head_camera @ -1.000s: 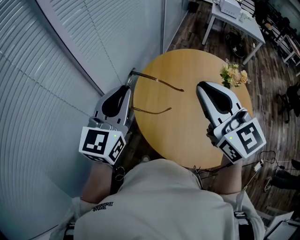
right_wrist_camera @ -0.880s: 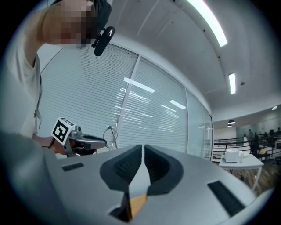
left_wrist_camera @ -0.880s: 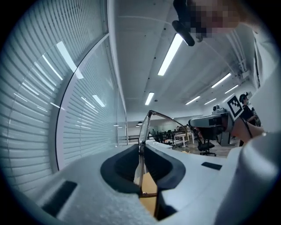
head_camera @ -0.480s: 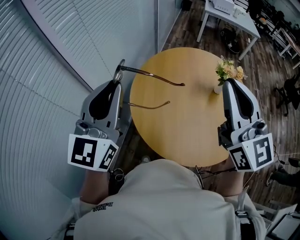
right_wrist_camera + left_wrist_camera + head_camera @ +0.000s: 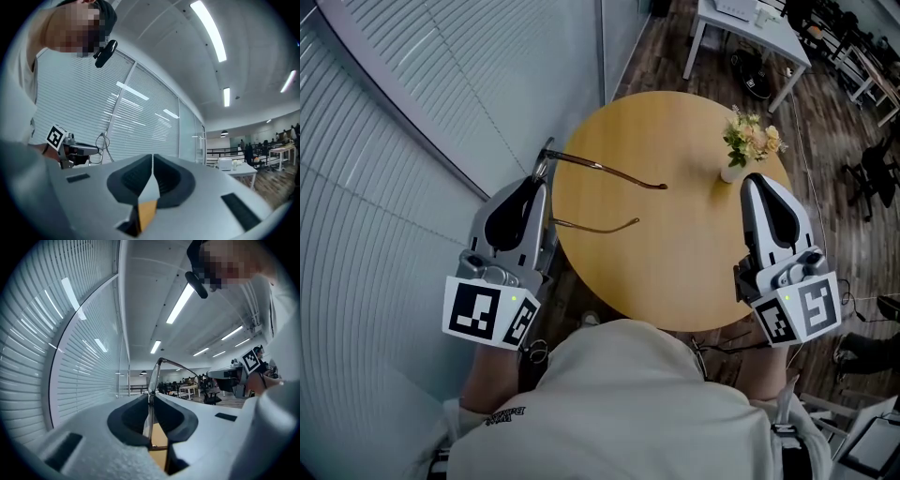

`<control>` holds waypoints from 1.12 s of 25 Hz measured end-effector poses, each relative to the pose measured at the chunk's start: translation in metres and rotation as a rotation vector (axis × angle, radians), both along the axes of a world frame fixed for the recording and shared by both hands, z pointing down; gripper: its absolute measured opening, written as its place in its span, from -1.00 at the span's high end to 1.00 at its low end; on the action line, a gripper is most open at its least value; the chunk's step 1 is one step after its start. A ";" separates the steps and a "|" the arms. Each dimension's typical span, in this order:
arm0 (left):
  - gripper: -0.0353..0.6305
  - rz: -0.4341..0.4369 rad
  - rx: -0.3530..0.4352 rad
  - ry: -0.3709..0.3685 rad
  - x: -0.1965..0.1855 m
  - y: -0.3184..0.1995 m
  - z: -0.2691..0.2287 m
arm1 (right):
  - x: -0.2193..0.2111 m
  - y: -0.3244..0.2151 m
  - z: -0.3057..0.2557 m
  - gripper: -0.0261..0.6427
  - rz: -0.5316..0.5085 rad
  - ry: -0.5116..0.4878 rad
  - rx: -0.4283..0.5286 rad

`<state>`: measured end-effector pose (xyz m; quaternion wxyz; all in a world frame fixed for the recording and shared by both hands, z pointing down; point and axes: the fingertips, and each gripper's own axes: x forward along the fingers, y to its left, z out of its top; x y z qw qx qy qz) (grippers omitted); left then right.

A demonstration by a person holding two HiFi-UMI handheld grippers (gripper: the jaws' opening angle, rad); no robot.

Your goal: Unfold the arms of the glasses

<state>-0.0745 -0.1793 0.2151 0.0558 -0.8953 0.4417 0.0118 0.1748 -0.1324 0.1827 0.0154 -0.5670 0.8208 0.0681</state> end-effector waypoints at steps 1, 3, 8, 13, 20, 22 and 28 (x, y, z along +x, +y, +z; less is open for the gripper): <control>0.74 0.002 -0.009 -0.006 0.001 0.000 0.005 | -0.001 -0.001 0.006 0.82 0.001 0.006 -0.013; 0.74 0.001 -0.032 -0.019 0.002 -0.001 0.018 | -0.004 -0.003 0.020 0.82 -0.007 0.007 -0.044; 0.74 -0.004 -0.094 -0.035 0.003 -0.004 0.044 | -0.012 -0.008 0.049 0.82 -0.027 0.002 -0.119; 0.74 -0.010 -0.103 -0.033 0.003 -0.006 0.052 | -0.015 -0.011 0.061 0.82 -0.038 0.003 -0.141; 0.75 -0.009 -0.131 -0.018 0.000 -0.005 0.058 | -0.018 -0.010 0.063 0.82 -0.042 0.021 -0.147; 0.75 -0.006 -0.148 0.009 -0.001 -0.003 0.057 | -0.015 -0.010 0.063 0.82 -0.037 0.027 -0.149; 0.75 -0.007 -0.144 0.014 -0.003 -0.001 0.055 | -0.012 -0.009 0.064 0.82 -0.026 0.042 -0.147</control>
